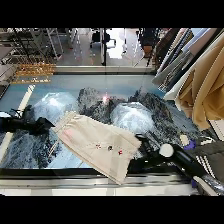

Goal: Fold the clothes and pants, and hang the long-sleeved shirts on hangers.

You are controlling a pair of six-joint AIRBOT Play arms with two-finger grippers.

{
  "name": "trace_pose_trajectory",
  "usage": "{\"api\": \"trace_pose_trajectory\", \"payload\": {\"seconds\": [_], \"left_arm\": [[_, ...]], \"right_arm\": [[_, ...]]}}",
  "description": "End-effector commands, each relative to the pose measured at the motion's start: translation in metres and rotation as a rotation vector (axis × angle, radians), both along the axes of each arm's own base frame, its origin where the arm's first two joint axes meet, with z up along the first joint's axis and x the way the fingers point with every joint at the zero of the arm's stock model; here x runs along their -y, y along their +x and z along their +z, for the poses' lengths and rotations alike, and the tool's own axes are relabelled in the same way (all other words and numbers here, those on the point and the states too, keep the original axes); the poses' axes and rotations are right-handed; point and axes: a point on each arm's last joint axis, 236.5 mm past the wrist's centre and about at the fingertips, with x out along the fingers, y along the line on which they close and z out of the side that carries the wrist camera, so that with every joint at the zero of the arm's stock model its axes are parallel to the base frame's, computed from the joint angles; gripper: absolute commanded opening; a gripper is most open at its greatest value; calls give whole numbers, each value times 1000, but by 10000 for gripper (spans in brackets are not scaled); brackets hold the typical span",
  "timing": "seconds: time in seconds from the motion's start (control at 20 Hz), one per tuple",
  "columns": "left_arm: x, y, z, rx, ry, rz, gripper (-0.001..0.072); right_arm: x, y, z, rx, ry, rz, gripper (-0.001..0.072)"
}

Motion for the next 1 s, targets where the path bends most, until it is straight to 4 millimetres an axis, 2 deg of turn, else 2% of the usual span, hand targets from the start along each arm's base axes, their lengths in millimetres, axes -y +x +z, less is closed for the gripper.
{"api": "trace_pose_trajectory", "payload": {"seconds": [0.0, 0.05, 0.1, 0.15, 0.25, 0.3, 0.35, 0.4, 0.45, 0.5, 0.55, 0.6, 0.7, 0.8, 0.85, 0.95], "left_arm": [[-13, 8, 30, 73, 8, 36, 548], [-8, 14, 46, 122, -12, 41, 527], [2, 20, 64, 188, -29, 18, 464], [13, 24, 76, 242, -36, -17, 442], [42, 25, 88, 306, -23, -118, 340], [59, 23, 86, 322, -13, -179, 335], [76, 20, 81, 332, 5, -252, 228], [91, 15, 75, 345, 29, -332, 129], [107, 9, 68, 352, 58, -417, 51], [120, 2, 59, 342, 90, -490, 13], [130, -4, 48, 321, 126, -549, 12], [138, -12, 39, 299, 158, -610, 12], [161, -26, 20, 240, 189, -693, 12], [193, -37, 1, 208, 174, -761, 12], [207, -38, -10, 195, 179, -767, 13], [232, -41, -36, 152, 185, -761, 12]], "right_arm": [[33, 14, -17, -45, 79, -344, 470], [29, 18, -21, -29, 126, -378, 469], [23, 26, -25, -1, 167, -405, 469], [18, 33, -28, 20, 192, -415, 468], [5, 46, -40, 34, 201, -408, 468], [-2, 55, -46, 46, 202, -397, 461], [-10, 65, -49, 67, 208, -388, 397], [-19, 77, -50, 85, 217, -370, 285], [-23, 86, -49, 111, 212, -329, 28], [-18, 97, -47, 142, 175, -304, 12], [-1, 104, -47, 167, 97, -301, 11], [25, 108, -46, 184, -7, -299, 11], [98, 102, -36, 200, -272, -294, 10], [162, 93, -6, 239, -462, -289, 10], [178, 94, 14, 268, -482, -323, 10], [182, 105, 55, 355, -463, -354, 10]]}}
